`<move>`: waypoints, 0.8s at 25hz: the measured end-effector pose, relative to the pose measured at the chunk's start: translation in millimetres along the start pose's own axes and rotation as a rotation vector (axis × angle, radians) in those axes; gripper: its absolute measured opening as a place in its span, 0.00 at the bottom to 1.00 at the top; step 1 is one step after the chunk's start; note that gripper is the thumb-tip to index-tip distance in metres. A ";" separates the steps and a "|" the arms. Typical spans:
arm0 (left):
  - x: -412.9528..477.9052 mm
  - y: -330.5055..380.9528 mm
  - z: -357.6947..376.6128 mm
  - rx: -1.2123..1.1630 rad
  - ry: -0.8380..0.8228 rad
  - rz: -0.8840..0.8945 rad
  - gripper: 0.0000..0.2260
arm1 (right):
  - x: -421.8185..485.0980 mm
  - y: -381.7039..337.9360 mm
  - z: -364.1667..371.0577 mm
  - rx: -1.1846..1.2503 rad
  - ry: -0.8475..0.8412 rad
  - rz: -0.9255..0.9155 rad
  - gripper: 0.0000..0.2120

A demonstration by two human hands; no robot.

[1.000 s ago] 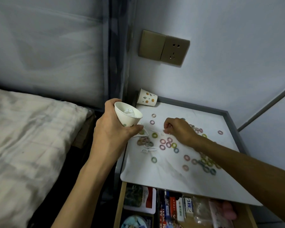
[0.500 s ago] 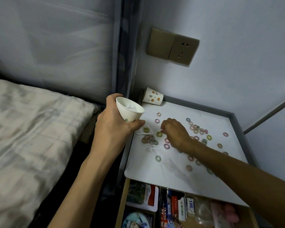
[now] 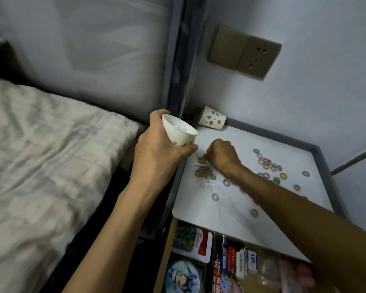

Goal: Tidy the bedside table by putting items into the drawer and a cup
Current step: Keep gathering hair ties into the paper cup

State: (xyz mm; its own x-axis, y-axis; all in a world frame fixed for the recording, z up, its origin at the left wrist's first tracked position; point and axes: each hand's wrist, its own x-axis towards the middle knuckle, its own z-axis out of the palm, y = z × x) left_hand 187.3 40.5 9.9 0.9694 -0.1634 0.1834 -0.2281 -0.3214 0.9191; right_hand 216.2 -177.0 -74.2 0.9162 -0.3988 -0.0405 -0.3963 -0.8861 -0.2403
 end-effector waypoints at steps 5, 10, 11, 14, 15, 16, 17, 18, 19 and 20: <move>-2.4 0.3 2.1 0.014 -0.012 0.003 0.35 | -0.8 -3.5 -2.6 -0.346 -0.002 -0.120 0.05; -0.9 -0.3 2.6 0.017 -0.011 0.003 0.35 | -1.8 3.7 5.6 -0.451 0.024 -0.223 0.06; -1.1 0.0 2.5 0.019 -0.013 0.004 0.35 | -1.5 6.3 8.0 -0.423 0.033 -0.221 0.07; -0.8 -0.5 1.1 0.017 -0.012 0.009 0.35 | 0.2 16.3 6.6 -0.154 0.088 -0.213 0.05; -0.6 -0.7 0.2 0.016 -0.012 0.009 0.35 | -0.4 16.7 -0.3 -0.011 0.093 -0.206 0.04; -0.4 -0.6 -0.2 0.017 -0.014 0.008 0.35 | -1.0 15.0 -11.3 0.134 0.093 -0.200 0.04; -0.4 -0.3 0.1 0.021 -0.020 0.008 0.35 | -2.8 11.0 -27.1 0.250 0.104 -0.213 0.05; -0.2 -0.2 0.9 0.026 -0.026 0.008 0.36 | -4.4 5.8 -46.5 0.321 0.133 -0.250 0.05; -0.4 -0.4 1.5 0.030 -0.031 0.008 0.36 | -7.3 -1.2 -68.4 0.362 0.156 -0.303 0.05; -0.5 -0.5 2.3 0.033 -0.035 0.008 0.36 | -11.6 -9.2 -91.2 0.388 0.151 -0.367 0.05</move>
State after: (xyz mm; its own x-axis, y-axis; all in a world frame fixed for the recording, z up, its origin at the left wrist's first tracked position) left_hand 186.7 38.5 8.6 0.9637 -0.1990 0.1780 -0.2396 -0.3507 0.9053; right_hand 203.8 -185.8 16.9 0.9598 -0.1355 0.2459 0.0242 -0.8326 -0.5533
